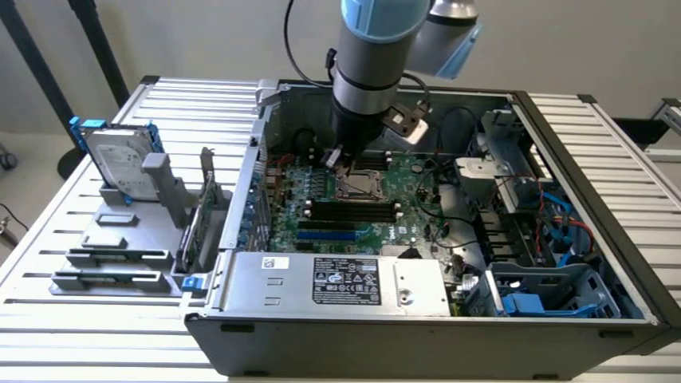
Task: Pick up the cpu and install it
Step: 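Install the first cpu locking lever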
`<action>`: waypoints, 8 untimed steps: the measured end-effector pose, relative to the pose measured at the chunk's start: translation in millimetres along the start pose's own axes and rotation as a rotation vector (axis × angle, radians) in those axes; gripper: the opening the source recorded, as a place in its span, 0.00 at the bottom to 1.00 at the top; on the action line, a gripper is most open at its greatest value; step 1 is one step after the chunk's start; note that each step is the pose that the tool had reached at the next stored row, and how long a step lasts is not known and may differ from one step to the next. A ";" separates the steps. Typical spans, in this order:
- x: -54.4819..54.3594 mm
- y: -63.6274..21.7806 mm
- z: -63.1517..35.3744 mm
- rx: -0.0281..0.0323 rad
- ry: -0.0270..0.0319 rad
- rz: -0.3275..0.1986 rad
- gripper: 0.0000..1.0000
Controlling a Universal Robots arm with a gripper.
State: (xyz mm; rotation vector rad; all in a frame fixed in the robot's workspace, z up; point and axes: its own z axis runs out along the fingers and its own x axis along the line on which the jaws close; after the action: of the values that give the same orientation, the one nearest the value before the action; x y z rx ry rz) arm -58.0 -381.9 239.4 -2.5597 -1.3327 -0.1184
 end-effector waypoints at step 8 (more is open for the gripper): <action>-12.5 5.6 -18.8 0.0084 0.0003 0.006 0.11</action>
State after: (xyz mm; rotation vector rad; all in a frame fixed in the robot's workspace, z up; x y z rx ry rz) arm -59.8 -399.7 254.1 -2.5564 -1.3227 -0.1118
